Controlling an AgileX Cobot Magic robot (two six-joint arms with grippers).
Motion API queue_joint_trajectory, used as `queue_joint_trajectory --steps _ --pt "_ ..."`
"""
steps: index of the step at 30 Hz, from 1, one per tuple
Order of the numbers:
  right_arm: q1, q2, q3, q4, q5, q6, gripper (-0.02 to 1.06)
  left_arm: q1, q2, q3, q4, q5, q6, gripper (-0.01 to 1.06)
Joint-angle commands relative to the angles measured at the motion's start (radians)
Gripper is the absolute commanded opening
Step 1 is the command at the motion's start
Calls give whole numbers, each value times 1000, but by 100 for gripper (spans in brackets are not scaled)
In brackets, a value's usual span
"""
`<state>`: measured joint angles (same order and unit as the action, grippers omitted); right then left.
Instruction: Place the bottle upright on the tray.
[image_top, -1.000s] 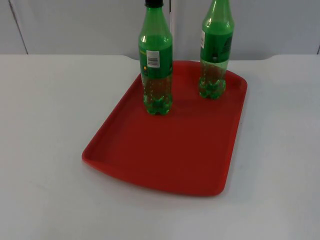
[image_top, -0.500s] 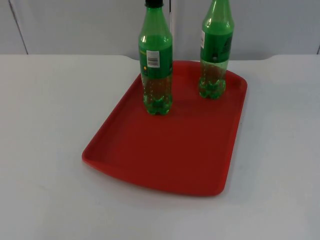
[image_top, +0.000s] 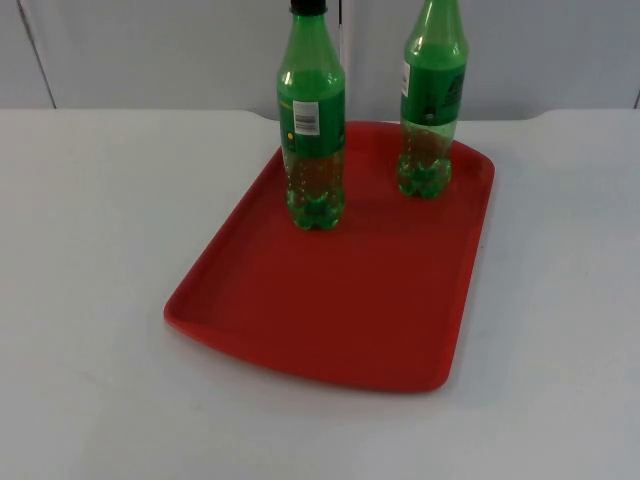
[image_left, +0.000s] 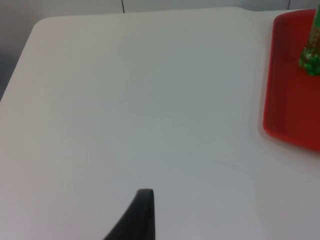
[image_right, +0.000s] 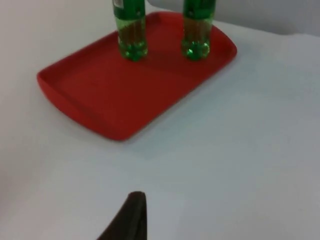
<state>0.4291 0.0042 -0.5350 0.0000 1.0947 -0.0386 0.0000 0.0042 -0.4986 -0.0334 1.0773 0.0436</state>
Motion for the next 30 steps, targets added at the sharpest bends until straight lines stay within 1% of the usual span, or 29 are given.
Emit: queue_joint_trajectory --steps 1,2,4,30 --pt "0 -4 10 -14 -1 11 105 -5 -4 4 3 -2 -1 104" --pt "0 -4 21 -14 -16 22 105 -5 -4 4 3 -2 -1 104" --pt "0 -4 21 -20 -16 31 105 -5 -4 4 3 -2 -1 104" --pt "0 -4 21 -20 -16 31 105 -5 -4 4 3 -2 -1 104"
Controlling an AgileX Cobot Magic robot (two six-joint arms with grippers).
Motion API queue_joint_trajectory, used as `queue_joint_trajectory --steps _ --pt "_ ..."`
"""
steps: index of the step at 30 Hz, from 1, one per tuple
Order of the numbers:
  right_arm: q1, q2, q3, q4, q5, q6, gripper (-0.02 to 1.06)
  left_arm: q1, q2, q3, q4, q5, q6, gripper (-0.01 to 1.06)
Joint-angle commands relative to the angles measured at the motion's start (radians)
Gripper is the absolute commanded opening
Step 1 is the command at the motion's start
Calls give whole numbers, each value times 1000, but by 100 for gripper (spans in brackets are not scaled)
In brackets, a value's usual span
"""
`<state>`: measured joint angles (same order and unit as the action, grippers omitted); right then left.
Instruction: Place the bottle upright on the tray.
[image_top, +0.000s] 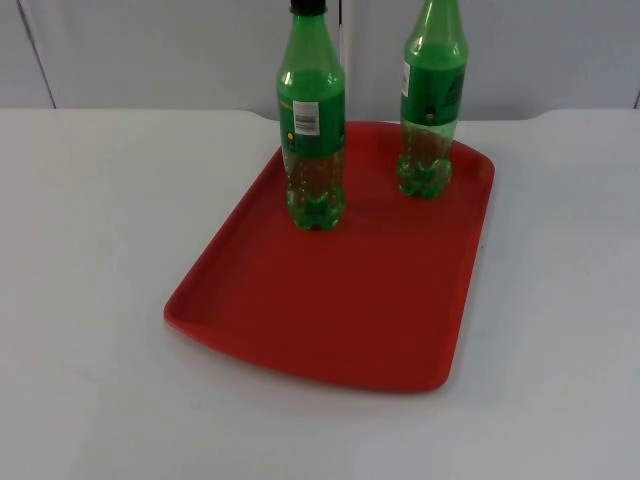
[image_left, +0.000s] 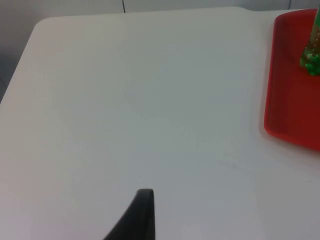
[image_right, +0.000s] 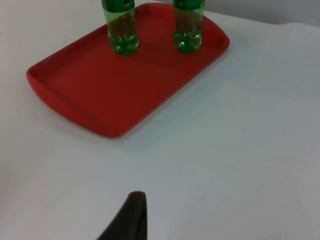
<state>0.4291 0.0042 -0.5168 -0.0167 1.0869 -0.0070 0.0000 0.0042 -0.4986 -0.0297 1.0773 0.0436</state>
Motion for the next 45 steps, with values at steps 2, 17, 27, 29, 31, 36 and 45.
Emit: queue_joint_trajectory --steps 2,17,27,29,31,36,45 --pt "0 -4 3 -3 -8 -1 105 -5 -4 4 0 -2 -1 104" --pt "0 -4 3 -1 -8 -1 105 -5 -4 4 0 -2 -1 104" --pt "-10 -4 3 -1 -8 -1 105 -5 -4 4 0 -2 -1 104" --pt "-22 -4 3 -1 -8 -1 105 -5 -4 4 0 -2 -1 104" --pt "-54 -4 3 -1 -8 -1 105 -5 -4 4 0 -2 -1 104" --pt "-141 -4 3 -1 -8 -1 105 -5 -4 4 0 -2 -1 104" --pt "-283 -4 3 -1 -8 -1 105 -5 -4 4 1 -2 -1 104"
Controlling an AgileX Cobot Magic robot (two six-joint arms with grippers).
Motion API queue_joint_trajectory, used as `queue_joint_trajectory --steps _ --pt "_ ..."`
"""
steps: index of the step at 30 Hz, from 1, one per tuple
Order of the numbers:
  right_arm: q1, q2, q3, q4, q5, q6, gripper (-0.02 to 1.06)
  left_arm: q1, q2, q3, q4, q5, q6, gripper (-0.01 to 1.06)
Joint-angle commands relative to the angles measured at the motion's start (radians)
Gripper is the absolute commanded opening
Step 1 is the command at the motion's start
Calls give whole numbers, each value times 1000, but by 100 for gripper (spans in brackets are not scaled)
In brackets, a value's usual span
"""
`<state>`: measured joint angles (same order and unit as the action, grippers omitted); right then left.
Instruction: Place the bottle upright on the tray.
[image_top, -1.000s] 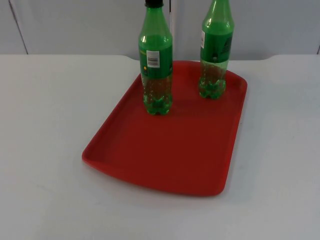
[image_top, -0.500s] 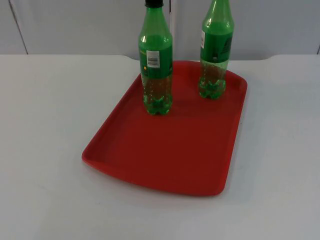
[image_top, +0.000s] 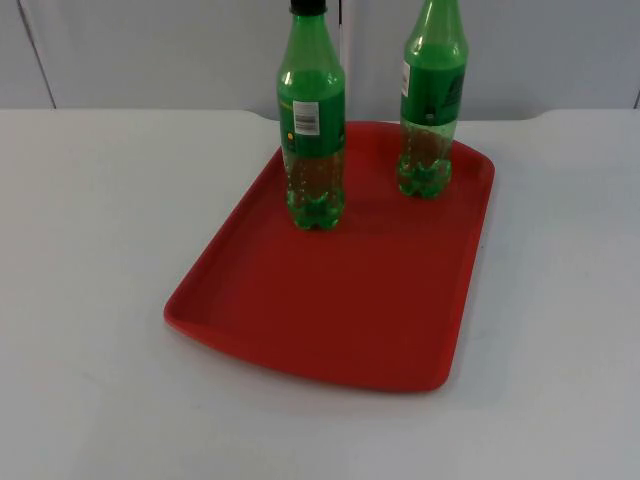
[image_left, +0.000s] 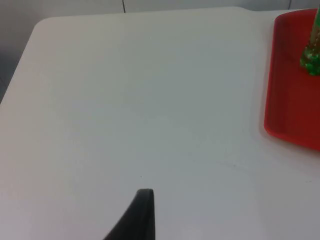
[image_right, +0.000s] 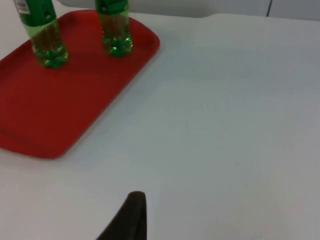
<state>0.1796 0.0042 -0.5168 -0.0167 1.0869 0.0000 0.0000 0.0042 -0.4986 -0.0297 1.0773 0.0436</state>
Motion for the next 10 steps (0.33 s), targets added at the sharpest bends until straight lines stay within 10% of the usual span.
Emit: queue_joint_trajectory --steps 1,10 --pt "-34 -4 3 -1 -8 -8 105 -5 -4 4 1 -2 -1 104" --pt "-163 -4 3 -1 -8 -8 105 -5 -4 4 1 -2 -1 104"
